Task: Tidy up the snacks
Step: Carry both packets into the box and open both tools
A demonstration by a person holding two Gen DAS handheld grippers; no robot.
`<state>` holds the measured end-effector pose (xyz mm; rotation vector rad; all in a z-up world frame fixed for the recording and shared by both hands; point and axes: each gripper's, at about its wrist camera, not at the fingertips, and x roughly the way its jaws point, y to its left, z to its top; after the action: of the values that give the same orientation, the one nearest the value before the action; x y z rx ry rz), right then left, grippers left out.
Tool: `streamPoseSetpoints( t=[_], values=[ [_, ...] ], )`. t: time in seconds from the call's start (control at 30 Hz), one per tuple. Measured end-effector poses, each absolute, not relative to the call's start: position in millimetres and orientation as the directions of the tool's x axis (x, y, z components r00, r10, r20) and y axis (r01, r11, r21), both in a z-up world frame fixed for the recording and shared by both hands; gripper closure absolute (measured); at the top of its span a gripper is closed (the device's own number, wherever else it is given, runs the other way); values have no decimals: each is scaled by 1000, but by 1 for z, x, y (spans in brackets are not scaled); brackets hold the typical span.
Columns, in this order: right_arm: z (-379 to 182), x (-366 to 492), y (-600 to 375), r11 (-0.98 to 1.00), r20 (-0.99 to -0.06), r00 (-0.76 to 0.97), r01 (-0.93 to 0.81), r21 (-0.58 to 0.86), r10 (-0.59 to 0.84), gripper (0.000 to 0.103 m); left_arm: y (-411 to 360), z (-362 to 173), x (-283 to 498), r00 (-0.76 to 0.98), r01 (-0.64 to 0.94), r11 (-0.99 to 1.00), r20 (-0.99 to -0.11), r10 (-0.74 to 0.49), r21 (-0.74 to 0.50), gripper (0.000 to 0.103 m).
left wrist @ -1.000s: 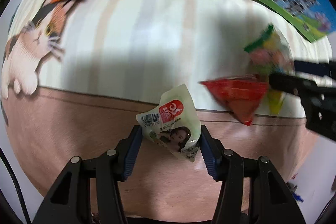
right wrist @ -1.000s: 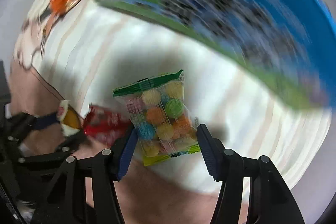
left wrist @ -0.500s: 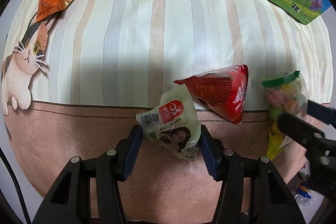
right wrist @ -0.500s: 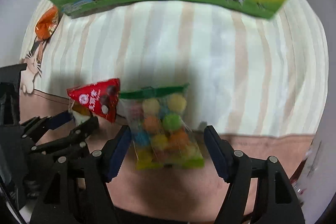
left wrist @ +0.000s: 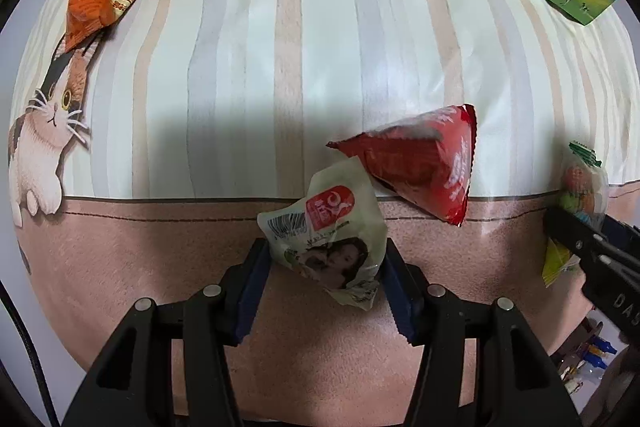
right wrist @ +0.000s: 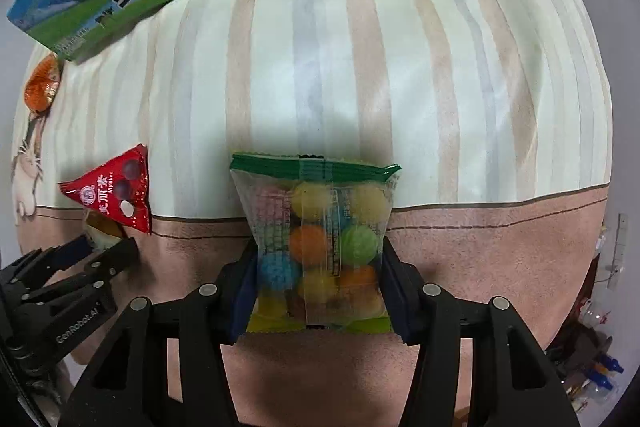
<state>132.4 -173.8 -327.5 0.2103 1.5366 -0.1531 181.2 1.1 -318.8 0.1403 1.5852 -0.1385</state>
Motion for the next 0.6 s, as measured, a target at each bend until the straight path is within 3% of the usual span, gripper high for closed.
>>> streamPoseSetpoints(
  t=[0.3,0.6],
  values=[
    [-303,112,-183,958,-989,105,256,129,105,49,-3,-289,180,32,198,980,-998,-45,-38,52],
    [-213,144,-207,933,-936,282,227,280,212,49,-27,-169,212,211,250,958,-958,-195,-140,52]
  ],
)
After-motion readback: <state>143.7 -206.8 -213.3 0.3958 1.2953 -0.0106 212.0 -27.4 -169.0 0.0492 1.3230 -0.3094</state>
